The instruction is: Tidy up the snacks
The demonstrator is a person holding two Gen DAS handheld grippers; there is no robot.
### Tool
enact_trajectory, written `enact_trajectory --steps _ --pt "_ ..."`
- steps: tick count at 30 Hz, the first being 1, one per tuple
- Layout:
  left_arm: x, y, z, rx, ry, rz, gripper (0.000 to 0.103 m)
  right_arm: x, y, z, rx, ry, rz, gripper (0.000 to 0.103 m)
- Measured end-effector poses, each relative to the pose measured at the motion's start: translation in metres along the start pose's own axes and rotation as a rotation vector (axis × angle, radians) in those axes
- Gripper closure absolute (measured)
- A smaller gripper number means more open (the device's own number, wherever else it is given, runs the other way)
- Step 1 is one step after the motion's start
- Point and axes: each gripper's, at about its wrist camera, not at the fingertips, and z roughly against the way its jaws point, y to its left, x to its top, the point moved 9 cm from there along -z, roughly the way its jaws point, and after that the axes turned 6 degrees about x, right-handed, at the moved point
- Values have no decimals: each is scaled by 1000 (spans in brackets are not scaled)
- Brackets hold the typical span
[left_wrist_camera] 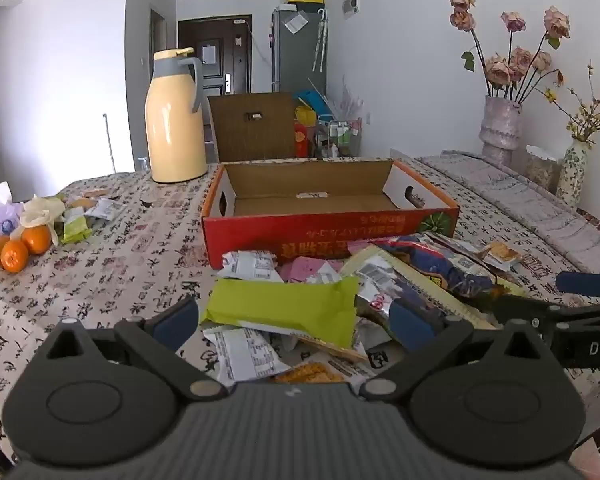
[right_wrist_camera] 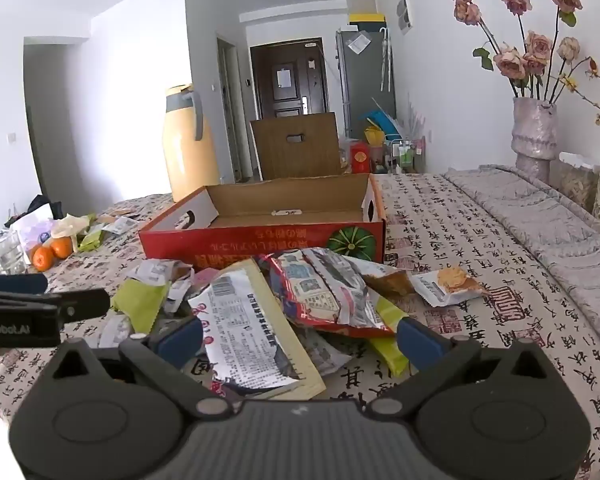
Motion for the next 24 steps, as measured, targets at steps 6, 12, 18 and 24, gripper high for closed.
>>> enact_trajectory --steps 6,12,18,24 --pt "-5 1 -1 -23 40 35 0 0 0 1 -4 4 -2 0" --pt "-6 1 -2 -23 43 34 0 1 -2 5 -7 12 -1 0" --pt "-8 1 -1 -28 44 38 0 -1 0 2 -14 17 -4 0" --pt "-9 0 0 -34 45 41 0 -2 0 3 -19 19 -7 0"
